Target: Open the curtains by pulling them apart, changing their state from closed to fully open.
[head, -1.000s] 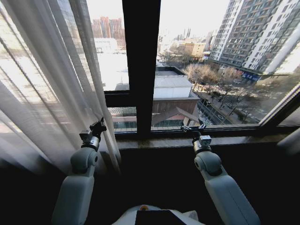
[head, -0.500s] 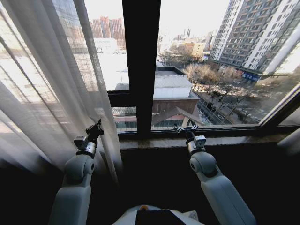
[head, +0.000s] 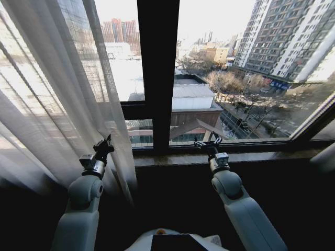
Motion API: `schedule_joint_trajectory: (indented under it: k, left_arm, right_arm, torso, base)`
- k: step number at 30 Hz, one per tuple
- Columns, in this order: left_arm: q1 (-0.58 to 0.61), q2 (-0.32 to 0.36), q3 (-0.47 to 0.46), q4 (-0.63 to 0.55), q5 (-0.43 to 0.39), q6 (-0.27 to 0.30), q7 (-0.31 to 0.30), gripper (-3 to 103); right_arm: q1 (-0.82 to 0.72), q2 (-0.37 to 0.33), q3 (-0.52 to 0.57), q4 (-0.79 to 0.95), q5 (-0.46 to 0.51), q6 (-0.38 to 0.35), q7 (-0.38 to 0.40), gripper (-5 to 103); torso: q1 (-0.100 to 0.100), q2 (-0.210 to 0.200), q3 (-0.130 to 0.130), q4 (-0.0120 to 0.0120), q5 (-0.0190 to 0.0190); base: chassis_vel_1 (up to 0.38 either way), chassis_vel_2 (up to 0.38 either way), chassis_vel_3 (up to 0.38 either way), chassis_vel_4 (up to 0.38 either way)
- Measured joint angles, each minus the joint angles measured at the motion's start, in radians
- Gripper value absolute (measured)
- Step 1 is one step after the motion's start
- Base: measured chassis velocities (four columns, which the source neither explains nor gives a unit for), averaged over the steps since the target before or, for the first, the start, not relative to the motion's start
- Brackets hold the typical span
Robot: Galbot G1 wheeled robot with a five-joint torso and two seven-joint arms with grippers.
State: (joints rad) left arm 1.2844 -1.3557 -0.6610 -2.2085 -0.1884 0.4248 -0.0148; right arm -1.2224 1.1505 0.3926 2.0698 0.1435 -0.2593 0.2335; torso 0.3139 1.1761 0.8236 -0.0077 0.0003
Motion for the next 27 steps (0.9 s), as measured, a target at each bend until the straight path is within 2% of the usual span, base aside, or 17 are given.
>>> schedule_joint_trajectory:
  k: [10, 27]
  left_arm:
    - [0.024, 0.000, -0.010, -0.017, -0.001, -0.010, 0.001, 0]
    - [0.055, -0.002, -0.026, -0.032, -0.005, -0.033, 0.002, 0]
  right_arm:
    - [-0.020, 0.003, -0.003, 0.021, -0.003, 0.000, 0.001, 100]
    - [-0.047, 0.015, -0.012, 0.046, -0.014, 0.001, 0.003, 100]
  torso:
    - [0.000, 0.000, 0.000, 0.0003, -0.0003]
    - [0.000, 0.000, 0.000, 0.0002, -0.0002]
  base:
    - [0.229, 0.224, -0.208, -0.219]
    - [0.336, 0.339, -0.337, -0.333]
